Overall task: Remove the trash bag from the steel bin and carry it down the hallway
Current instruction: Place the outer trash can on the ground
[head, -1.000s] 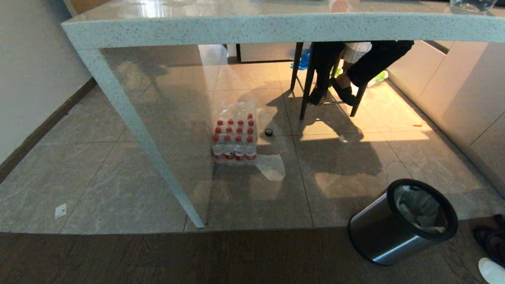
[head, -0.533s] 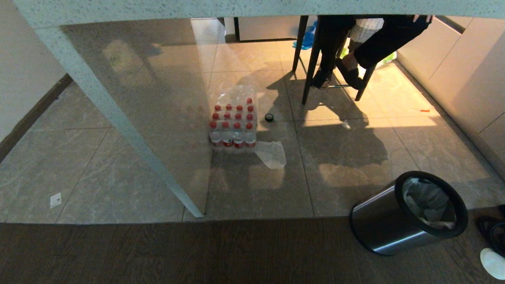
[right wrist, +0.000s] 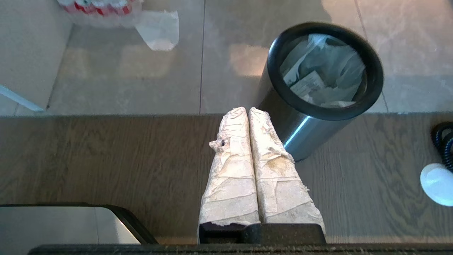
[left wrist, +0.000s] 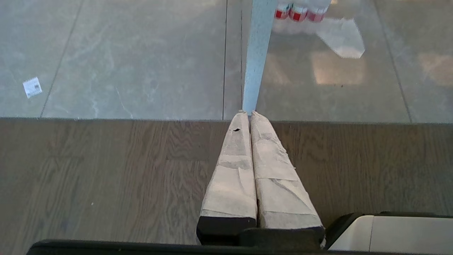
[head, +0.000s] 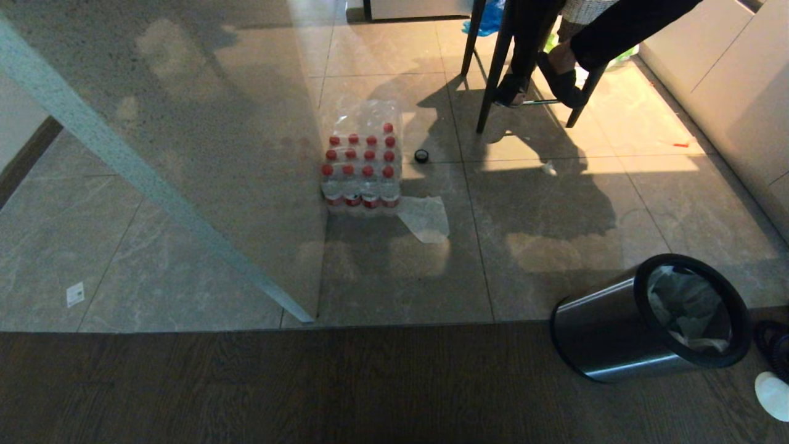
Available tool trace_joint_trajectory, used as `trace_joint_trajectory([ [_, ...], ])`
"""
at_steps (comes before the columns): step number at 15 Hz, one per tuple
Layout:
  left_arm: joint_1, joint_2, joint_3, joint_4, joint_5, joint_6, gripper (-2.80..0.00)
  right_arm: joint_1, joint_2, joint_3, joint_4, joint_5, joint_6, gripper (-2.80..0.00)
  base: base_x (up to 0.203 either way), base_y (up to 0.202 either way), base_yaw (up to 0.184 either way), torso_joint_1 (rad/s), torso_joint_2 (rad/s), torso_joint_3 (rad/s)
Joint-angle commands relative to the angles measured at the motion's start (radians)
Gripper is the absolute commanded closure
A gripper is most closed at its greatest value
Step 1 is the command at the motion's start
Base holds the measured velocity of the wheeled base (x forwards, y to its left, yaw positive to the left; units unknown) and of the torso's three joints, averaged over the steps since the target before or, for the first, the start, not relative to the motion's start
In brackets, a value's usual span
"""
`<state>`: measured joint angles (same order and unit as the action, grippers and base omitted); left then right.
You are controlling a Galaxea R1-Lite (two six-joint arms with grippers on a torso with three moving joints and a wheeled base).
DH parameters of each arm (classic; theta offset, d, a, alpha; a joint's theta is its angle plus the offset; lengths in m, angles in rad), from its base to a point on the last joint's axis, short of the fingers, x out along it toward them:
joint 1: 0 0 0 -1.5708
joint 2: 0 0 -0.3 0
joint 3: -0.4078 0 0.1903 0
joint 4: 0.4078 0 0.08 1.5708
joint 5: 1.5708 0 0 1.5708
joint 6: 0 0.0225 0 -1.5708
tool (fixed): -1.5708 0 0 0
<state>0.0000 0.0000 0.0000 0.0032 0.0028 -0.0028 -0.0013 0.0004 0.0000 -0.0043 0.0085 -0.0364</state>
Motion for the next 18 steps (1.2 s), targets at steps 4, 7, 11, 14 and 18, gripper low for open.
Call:
trace_joint_trajectory([
  [4,0.0,0.0,0.0,0.0,0.0,0.0,0.0,0.0,0.001,0.0,0.0,0.001,-0.002,0.0,0.0,0.0,0.0,0.003,0.0,-0.2],
  [7,0.0,0.0,0.0,0.001,0.0,-0.002,0.0,0.0,0.001,0.0,0.0,0.002,-0.002,0.0,0.0,0.0,0.0,0.003,0.01,-0.169],
  [11,0.0,0.0,0.0,0.001,0.0,-0.001,0.0,0.0,0.001,-0.002,0.006,-0.002,0.0,0.0,0.0,0.0,0.0,0.001,0.0,-0.042],
  [14,0.0,0.0,0.0,0.001,0.0,0.0,0.0,-0.001,0.092,-0.162,0.085,-0.004,-0.005,0.0,0.0,0.0,0.0,0.0,0.0,0.0],
  [18,0.0,0.0,0.0,0.001,0.0,0.0,0.0,-0.006,0.498,-0.528,0.335,-0.085,0.004,0.0,0.0,0.0,0.0,0.0,0.0,0.0],
])
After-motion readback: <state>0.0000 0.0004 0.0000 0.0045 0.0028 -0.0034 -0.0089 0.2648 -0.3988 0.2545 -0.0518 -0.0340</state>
